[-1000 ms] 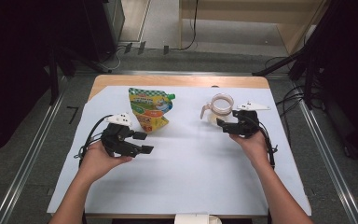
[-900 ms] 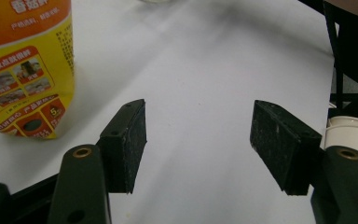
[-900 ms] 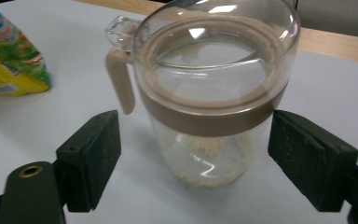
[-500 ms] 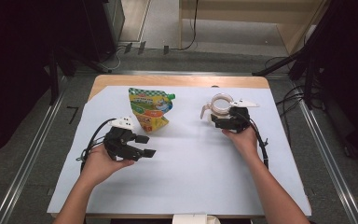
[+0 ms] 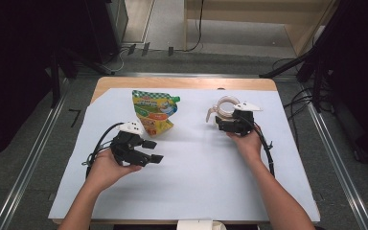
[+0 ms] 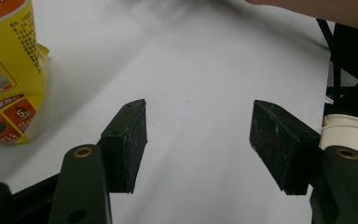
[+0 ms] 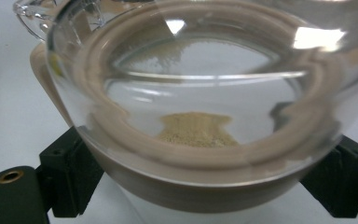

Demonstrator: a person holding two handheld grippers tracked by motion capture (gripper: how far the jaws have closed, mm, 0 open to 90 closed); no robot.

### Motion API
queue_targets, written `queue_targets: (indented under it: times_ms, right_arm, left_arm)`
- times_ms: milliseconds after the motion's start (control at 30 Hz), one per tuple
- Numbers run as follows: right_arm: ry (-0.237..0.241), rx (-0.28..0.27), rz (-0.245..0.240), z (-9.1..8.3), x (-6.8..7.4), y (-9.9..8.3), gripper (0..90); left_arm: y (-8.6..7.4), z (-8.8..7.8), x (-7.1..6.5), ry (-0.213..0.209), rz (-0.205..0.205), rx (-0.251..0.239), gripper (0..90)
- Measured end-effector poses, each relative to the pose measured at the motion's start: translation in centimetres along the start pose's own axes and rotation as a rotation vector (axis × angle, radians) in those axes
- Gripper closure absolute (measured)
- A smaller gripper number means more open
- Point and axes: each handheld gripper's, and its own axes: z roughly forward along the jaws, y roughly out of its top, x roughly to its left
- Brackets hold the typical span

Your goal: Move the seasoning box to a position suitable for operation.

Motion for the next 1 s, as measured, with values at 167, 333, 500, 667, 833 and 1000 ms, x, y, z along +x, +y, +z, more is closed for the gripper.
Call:
queue_targets:
  times_ms: [167,333,500,667,833,1000]
  right_arm:
    - [0.013,-0.008,0.024,-0.4,0.1,0.3,11.9]
    - [0.039,-0.015,0.020,-1.5,0.5,0.8,11.9]
    - [0.082,-0.008,0.014,-2.6,1.6,0.7,11.9]
    - [0.118,-0.002,-0.010,-3.7,3.0,0.3,11.9]
    - [0.147,0.004,-0.026,-5.0,4.4,-0.2,12.0]
    - [0.173,0.023,-0.062,-6.1,5.6,-1.0,12.0]
  left_arm:
    - [-0.1,-0.1,0.3,0.005,-0.008,-0.002,37.6]
    - [0.1,0.4,0.5,-0.002,-0.009,0.003,37.3]
    - [0.2,1.0,0.5,0.004,0.010,0.016,38.4]
    - [0.7,1.6,0.6,-0.030,0.024,0.021,38.1]
    - [1.0,2.3,0.7,-0.045,0.024,0.032,37.9]
    - [1.4,2.8,0.9,-0.063,0.019,0.034,37.9]
